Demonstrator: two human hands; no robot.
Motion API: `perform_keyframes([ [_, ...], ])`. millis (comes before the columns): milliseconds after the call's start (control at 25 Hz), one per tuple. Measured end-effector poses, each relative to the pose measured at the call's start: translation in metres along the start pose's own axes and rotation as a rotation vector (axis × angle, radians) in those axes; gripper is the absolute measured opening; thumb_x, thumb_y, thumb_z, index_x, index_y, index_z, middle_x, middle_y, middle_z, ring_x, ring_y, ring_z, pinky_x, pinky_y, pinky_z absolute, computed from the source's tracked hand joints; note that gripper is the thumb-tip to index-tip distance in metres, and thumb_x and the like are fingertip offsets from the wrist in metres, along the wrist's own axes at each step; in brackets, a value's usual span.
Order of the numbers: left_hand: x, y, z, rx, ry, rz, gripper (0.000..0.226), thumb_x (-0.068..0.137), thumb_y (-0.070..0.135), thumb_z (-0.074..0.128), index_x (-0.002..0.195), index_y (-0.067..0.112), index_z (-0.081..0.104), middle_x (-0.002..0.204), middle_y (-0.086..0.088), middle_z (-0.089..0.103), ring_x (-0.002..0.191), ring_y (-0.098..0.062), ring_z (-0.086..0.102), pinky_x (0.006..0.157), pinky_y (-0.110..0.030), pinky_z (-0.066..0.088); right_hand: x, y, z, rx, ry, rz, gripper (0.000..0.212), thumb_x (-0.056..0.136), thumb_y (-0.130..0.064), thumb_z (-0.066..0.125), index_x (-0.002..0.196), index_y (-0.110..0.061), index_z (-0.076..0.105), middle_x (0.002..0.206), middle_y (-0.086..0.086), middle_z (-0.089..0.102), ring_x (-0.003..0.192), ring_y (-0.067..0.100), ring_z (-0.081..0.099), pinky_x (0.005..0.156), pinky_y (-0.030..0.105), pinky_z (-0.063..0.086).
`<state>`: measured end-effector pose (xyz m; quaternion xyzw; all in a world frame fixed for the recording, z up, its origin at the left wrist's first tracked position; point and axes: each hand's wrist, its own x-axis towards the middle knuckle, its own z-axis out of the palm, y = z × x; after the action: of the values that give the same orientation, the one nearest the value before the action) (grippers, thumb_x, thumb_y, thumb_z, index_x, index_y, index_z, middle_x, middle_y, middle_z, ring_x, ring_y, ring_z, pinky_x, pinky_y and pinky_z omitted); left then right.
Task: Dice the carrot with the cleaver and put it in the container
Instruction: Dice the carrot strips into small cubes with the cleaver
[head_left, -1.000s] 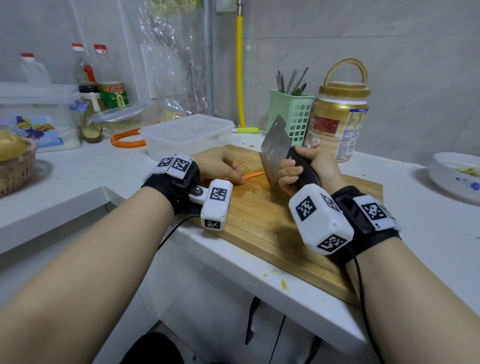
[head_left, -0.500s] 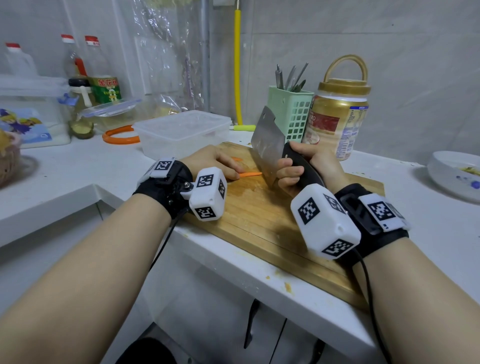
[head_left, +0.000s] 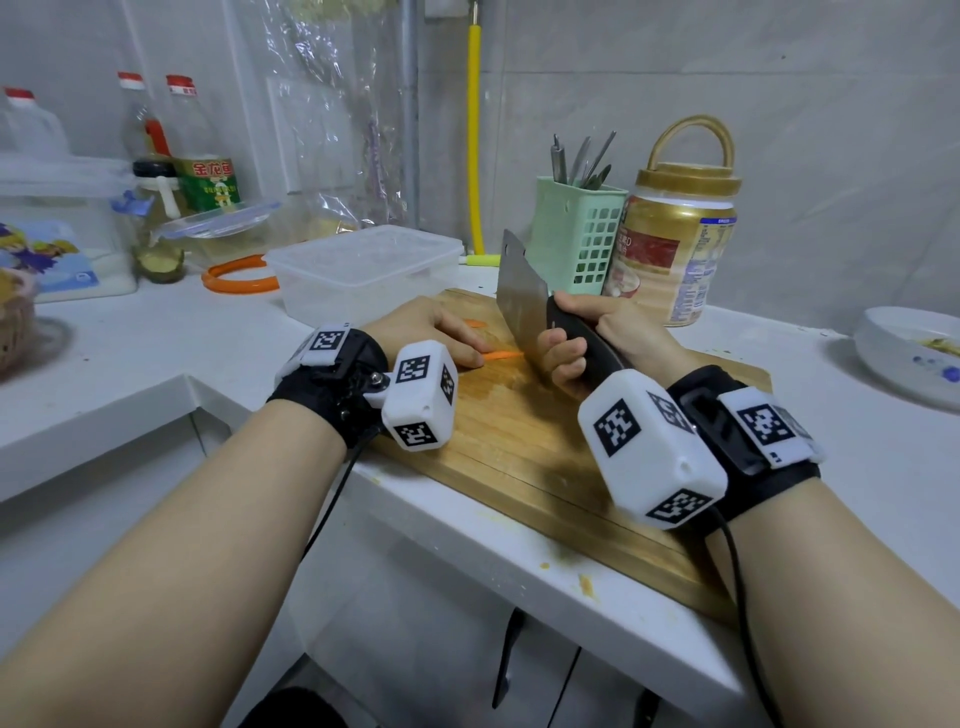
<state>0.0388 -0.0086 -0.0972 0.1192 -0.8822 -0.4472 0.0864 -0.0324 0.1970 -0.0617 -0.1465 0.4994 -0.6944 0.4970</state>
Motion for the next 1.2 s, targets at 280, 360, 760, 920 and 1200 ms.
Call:
perform_keyframes([
  [280, -0.002, 0.001, 0.002, -0.018, 0.035, 0.011, 0.024, 0.081, 0.011, 0.076, 0.105, 0.009, 0.075, 0.105, 0.005, 0.070, 0.092, 0.004, 0.060, 0.067, 0.003, 0.042, 0.004, -0.010, 0.008, -0.141, 0.132, -0.012, 0.021, 0.101, -0.026, 0.043, 0.088, -0.010, 0.038, 0.051, 0.003, 0.041, 0.032, 0.014, 0.041, 0.034, 0.015, 0.036],
  [360, -0.002, 0.001, 0.003, -0.017, 0.043, 0.016, 0.023, 0.081, 0.012, 0.077, 0.104, 0.009, 0.076, 0.107, 0.003, 0.071, 0.090, 0.005, 0.061, 0.066, 0.002, 0.042, 0.006, -0.009, 0.011, -0.185, 0.162, -0.027, 0.020, 0.099, -0.027, 0.044, 0.091, -0.010, 0.038, 0.051, 0.003, 0.040, 0.034, 0.014, 0.039, 0.036, 0.014, 0.036],
  [760, 0.000, -0.001, 0.001, -0.010, 0.022, 0.011, 0.019, 0.082, 0.012, 0.075, 0.101, 0.015, 0.076, 0.102, 0.013, 0.067, 0.091, 0.016, 0.057, 0.067, 0.008, 0.036, 0.004, -0.007, -0.006, -0.087, -0.008, -0.072, 0.026, 0.099, -0.032, 0.036, 0.081, -0.014, 0.040, 0.044, -0.002, 0.040, 0.033, 0.012, 0.038, 0.043, 0.015, 0.027],
  [920, 0.001, -0.002, 0.001, -0.014, 0.024, 0.015, 0.021, 0.082, 0.011, 0.076, 0.103, 0.013, 0.076, 0.108, 0.011, 0.066, 0.090, 0.017, 0.056, 0.070, 0.008, 0.036, 0.000, -0.005, -0.004, -0.057, -0.021, -0.116, 0.029, 0.098, -0.033, 0.034, 0.076, -0.015, 0.038, 0.045, -0.002, 0.039, 0.033, 0.012, 0.037, 0.044, 0.018, 0.028],
  [1200, 0.002, -0.004, 0.000, 0.008, 0.024, 0.010, 0.020, 0.080, 0.016, 0.077, 0.100, 0.016, 0.077, 0.109, 0.012, 0.069, 0.104, 0.006, 0.058, 0.073, 0.004, 0.038, 0.000, -0.002, -0.001, -0.094, 0.022, -0.098, 0.026, 0.098, -0.030, 0.035, 0.079, -0.013, 0.038, 0.046, 0.000, 0.039, 0.034, 0.013, 0.036, 0.046, 0.019, 0.026],
])
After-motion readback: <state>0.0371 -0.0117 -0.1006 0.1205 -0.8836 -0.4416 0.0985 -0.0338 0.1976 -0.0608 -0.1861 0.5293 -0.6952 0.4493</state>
